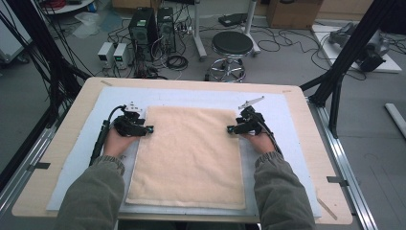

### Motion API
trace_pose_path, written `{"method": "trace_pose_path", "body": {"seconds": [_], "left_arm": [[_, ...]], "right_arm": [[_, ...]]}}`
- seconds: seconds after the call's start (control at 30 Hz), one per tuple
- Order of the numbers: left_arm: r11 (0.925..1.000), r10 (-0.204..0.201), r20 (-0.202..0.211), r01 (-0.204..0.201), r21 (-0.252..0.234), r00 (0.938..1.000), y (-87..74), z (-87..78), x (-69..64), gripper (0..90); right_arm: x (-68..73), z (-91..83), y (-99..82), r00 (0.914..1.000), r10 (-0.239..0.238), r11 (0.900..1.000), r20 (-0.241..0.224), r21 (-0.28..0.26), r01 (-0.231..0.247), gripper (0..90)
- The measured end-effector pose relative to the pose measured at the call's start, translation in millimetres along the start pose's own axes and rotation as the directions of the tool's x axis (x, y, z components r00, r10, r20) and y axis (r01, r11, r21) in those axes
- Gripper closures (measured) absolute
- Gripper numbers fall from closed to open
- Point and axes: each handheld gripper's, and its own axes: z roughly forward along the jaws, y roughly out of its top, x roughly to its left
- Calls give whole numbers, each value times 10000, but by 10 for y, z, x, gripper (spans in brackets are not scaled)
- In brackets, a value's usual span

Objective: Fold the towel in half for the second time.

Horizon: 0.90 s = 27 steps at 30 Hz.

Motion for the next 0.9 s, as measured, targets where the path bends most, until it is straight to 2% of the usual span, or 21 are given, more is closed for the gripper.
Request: {"method": "trace_pose_path", "body": {"seconds": [0.13,0.23,0.3,0.33,0.4,0.43,0.6,0.67,0.9], "left_arm": [[9995,-320,68,319,79,9995,2,-8,-12,585],[9982,-599,282,599,30,9978,0,-4,-18,686],[9980,-640,561,638,48,9964,-3,-6,-7,747],[9976,-686,614,684,53,9958,-2,-4,-11,780],[9969,-783,615,780,69,9950,2,-3,-18,801],[9965,-837,572,833,106,9948,6,-5,-23,806],[9971,-756,420,754,76,9963,18,-41,-31,822],[9986,-527,336,529,-40,9980,33,-72,-44,824],[9975,-130,446,160,-688,9989,74,-267,-87,825]], "right_arm": [[35,2,21,9999,-34,10000,-109,78,34,503],[35,-3,24,9991,381,9992,-178,82,-380,593],[43,-1,33,9985,376,9992,-391,126,-371,725],[55,9,44,9964,319,9994,-782,172,-307,799],[76,13,54,9971,212,9996,-734,221,-196,810],[75,11,55,9962,362,9991,-791,255,-343,814],[80,-17,63,9959,268,9994,-865,229,-249,829],[79,-38,70,9956,163,9998,-919,132,-151,830],[139,-268,128,9924,-267,9984,-1203,-535,204,830]]}}
